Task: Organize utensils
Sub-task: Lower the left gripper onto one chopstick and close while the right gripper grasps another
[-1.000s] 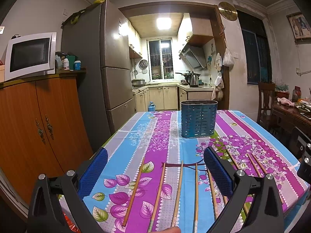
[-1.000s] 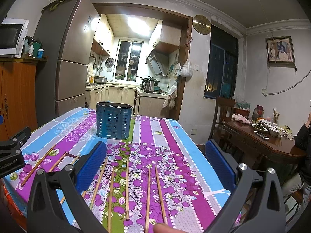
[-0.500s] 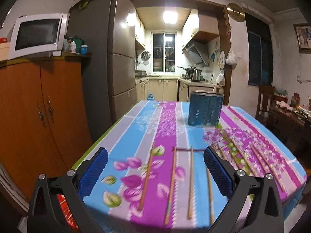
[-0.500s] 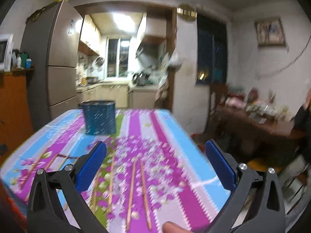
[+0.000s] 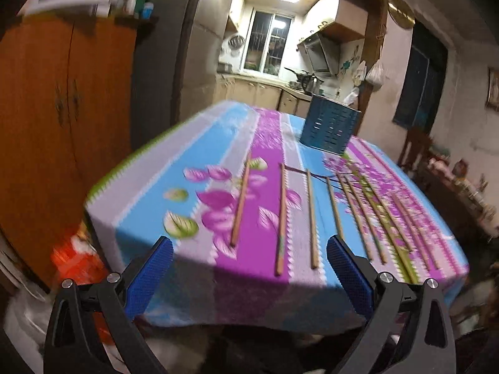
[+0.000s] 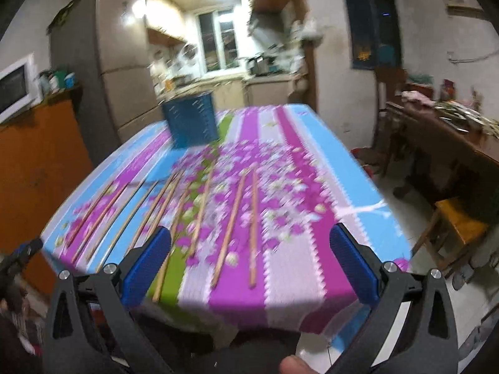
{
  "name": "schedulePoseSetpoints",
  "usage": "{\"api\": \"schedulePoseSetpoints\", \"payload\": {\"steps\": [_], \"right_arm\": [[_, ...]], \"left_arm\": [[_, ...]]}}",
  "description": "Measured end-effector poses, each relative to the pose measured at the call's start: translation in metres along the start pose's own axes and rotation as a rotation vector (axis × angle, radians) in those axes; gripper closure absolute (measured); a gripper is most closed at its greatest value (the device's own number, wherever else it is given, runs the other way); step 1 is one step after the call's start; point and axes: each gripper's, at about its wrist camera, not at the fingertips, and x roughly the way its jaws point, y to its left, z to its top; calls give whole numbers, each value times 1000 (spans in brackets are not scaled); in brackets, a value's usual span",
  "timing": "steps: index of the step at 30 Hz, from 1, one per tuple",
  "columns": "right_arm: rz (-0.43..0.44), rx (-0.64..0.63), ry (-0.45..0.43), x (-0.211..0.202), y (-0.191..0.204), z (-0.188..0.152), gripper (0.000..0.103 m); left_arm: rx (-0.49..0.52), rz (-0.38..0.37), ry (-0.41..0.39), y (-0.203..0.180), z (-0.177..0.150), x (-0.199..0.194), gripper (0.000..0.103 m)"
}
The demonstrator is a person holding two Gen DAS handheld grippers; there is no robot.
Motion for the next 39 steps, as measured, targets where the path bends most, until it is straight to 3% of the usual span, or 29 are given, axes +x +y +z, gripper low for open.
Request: {"api": "schedulePoseSetpoints", "payload": {"steps": [4, 8, 10, 11, 14, 20, 24, 30, 39], "right_arm": [[10, -50, 33, 4, 11, -13, 5], [11, -55, 55, 13, 10, -20, 9], [19, -70, 39, 14, 13, -21, 21], [35, -83, 31, 15, 16, -20, 33], [82, -129, 28, 19, 31, -20, 55], [192, -273, 35, 24, 72, -24, 86], [250, -375, 24, 26, 108, -31, 89], [87, -363, 4, 30, 103, -45, 89], [14, -330, 40, 42, 100, -68, 88]], "left_arm": [[1, -8, 22, 5, -2, 6, 4], [251, 30, 15, -10, -1, 19, 6], [344, 45, 2, -18, -5, 26, 14], [347, 37, -2, -18, -4, 28, 17], [345, 4, 10, -16, -1, 41, 29], [333, -21, 38, -4, -1, 66, 42], [337, -35, 39, -2, -3, 73, 43], [312, -45, 34, 6, -6, 80, 43], [301, -67, 7, 11, -11, 79, 43]]}}
